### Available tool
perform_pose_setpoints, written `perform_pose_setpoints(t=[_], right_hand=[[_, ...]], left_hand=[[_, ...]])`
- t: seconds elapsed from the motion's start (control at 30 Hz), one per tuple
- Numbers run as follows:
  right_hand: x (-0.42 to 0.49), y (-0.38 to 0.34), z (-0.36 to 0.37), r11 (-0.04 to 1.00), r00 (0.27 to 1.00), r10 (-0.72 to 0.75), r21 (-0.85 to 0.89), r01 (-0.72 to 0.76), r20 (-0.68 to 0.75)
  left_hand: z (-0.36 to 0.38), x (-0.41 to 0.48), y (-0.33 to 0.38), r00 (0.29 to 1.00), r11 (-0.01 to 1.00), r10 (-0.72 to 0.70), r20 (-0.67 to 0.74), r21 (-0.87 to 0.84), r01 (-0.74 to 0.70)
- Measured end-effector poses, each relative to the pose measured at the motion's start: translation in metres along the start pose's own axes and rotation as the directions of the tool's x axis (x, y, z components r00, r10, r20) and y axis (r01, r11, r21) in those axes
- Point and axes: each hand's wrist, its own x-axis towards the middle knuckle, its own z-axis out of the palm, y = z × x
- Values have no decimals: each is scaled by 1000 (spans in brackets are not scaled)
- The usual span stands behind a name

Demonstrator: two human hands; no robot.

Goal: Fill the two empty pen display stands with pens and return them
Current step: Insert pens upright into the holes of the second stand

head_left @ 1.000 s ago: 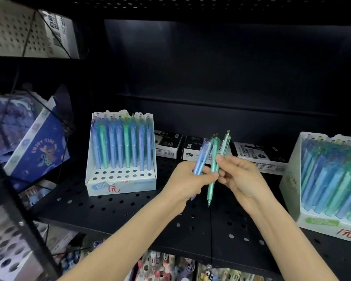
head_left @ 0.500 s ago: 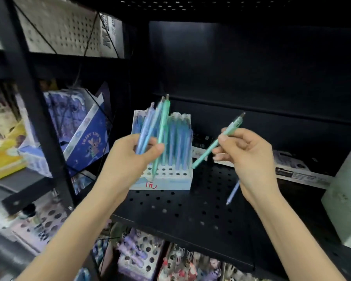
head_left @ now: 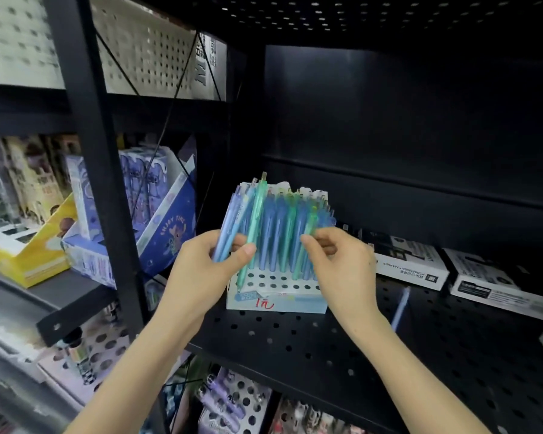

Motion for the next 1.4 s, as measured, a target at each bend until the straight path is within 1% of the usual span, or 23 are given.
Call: perform_pose_setpoints(t=[0.1,0.17,0.23,0.3,0.37,0.4,0.47,0.5,0.53,0.57,0.6,0.63,0.7,0.8,0.83,0.9,1.0,1.1,1.23,1.4], right_hand=[[2,-2,4,992,999,-29,-127,26,-20],[5,-4,6,971,1000,-10,-237,15,24],[8,-6,7,940,995,40,-341,-5,96],[9,-6,7,926,988,82,-376,-26,133],[8,-6,7,930,992,63,-366,-19,109],[7,-8,5,945,998,32,-327,-10,63],[5,-14,1,990,999,-9,-142,4,-34],[4,-21,-1,1000,999,5,-8,-5,-34],[3,-28,-3,991,999,37,130,-37,9],[3,-35,-5,967,996,66,242,-81,67],[4,-40,-6,943,990,85,312,-116,110],[5,-44,-7,930,988,90,345,-130,129],[8,-48,-9,921,988,87,368,-128,124],[12,-44,-19,900,991,124,415,-133,49],[15,-41,-23,903,991,133,411,-123,5],[18,-34,-27,946,992,103,315,-76,-67],[16,-27,-19,993,998,17,114,-9,-68],[12,-22,-7,999,998,-38,-21,36,-58],[12,-20,-1,995,995,-75,-65,70,-72],[13,-24,-2,994,995,-76,-84,70,-65]], left_hand=[[1,4,-3,1000,999,-8,18,-37,8],[2,7,-4,1000,998,-5,24,-58,6],[2,9,-5,1000,998,3,31,-70,-1],[2,10,-7,999,997,11,39,-76,-8],[2,11,-8,998,996,16,54,-86,-11],[2,11,-8,998,996,20,63,-86,-14],[2,11,-9,996,996,34,85,-90,-27],[2,11,-8,994,995,46,104,-94,-36],[3,10,-8,990,994,58,127,-94,-46],[4,10,-7,986,994,76,151,-91,-62],[4,9,-6,980,993,96,176,-84,-82],[5,8,-5,974,992,117,196,-72,-104],[6,6,-4,968,990,136,211,-64,-125],[2,9,-8,980,990,110,168,-106,-93],[-1,10,-11,982,990,105,157,-109,-88],[-5,12,-16,983,987,90,162,-150,-66],[-10,13,-20,982,965,53,182,-261,-4],[-10,12,-22,974,958,81,209,-286,-19],[-11,12,-23,969,956,106,222,-290,-38],[-10,13,-23,970,954,119,214,-294,-52]])
